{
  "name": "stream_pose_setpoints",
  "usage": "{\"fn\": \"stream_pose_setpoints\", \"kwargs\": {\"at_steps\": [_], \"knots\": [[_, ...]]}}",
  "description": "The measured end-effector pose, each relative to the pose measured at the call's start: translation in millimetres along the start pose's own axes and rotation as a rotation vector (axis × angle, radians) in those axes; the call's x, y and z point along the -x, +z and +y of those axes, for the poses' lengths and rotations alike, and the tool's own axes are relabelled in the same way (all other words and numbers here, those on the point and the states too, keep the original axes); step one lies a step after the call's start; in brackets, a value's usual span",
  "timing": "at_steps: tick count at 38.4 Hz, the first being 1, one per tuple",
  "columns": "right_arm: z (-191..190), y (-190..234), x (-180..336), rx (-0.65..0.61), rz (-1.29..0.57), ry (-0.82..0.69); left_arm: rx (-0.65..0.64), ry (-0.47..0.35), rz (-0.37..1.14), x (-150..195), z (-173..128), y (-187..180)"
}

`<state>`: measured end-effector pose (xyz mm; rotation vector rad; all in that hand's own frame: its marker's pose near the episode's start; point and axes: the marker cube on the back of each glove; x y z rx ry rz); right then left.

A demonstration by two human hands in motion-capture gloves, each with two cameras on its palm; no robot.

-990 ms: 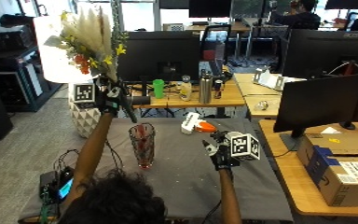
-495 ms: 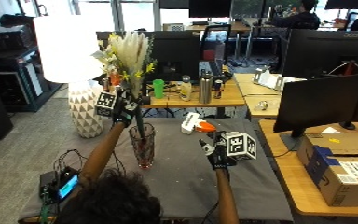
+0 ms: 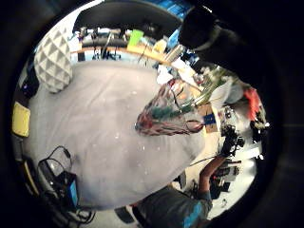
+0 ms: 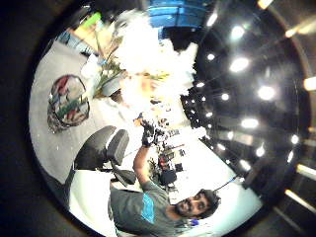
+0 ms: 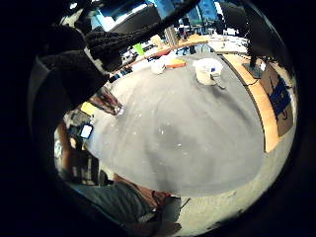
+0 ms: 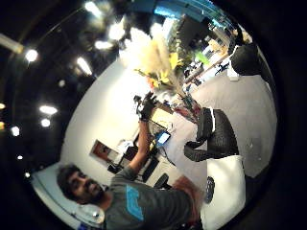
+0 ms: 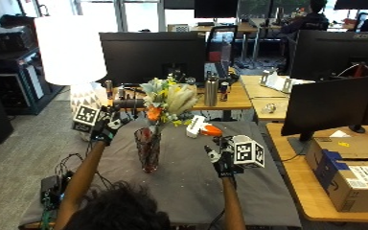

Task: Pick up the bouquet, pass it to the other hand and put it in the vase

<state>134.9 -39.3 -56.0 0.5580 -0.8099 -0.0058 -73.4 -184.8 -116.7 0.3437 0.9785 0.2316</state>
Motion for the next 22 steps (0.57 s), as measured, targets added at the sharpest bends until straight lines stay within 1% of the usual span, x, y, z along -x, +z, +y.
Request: {"fn": "stream_pose_setpoints", "kwargs": {"at_steps": [1, 2, 3, 5, 7, 10, 11, 14, 17, 18, 20, 22], "knots": [[0, 1, 0, -0.002, -0.002, -0.003, -0.035, -0.047, 0.010, -3, 6, -7], [-1, 2, 0, -0.003, -0.004, -0.007, -0.064, -0.076, 0.015, -7, 12, -13], [-2, 3, 0, -0.005, -0.006, -0.011, -0.088, -0.082, 0.017, -11, 17, -19], [-4, 7, 1, -0.006, -0.008, -0.017, -0.127, -0.054, 0.023, -17, 24, -30], [-6, 11, 3, -0.002, -0.010, -0.022, -0.153, -0.002, 0.036, -20, 27, -38], [-9, 18, 7, 0.008, -0.013, -0.030, -0.170, 0.128, 0.023, -28, 28, -44], [-10, 21, 8, 0.012, -0.013, -0.032, -0.171, 0.153, 0.024, -30, 28, -44], [-13, 28, 10, 0.027, -0.010, -0.035, -0.177, 0.113, 0.057, -34, 32, -41], [-16, 35, 16, 0.042, -0.010, -0.045, -0.185, 0.185, 0.040, -35, 30, -36], [-17, 38, 17, 0.046, -0.011, -0.049, -0.186, 0.181, 0.049, -35, 32, -33], [-19, 44, 18, 0.054, -0.014, -0.058, -0.194, 0.135, 0.075, -35, 37, -25], [-21, 51, 19, 0.064, -0.018, -0.064, -0.211, 0.125, 0.073, -32, 41, -15]]}}
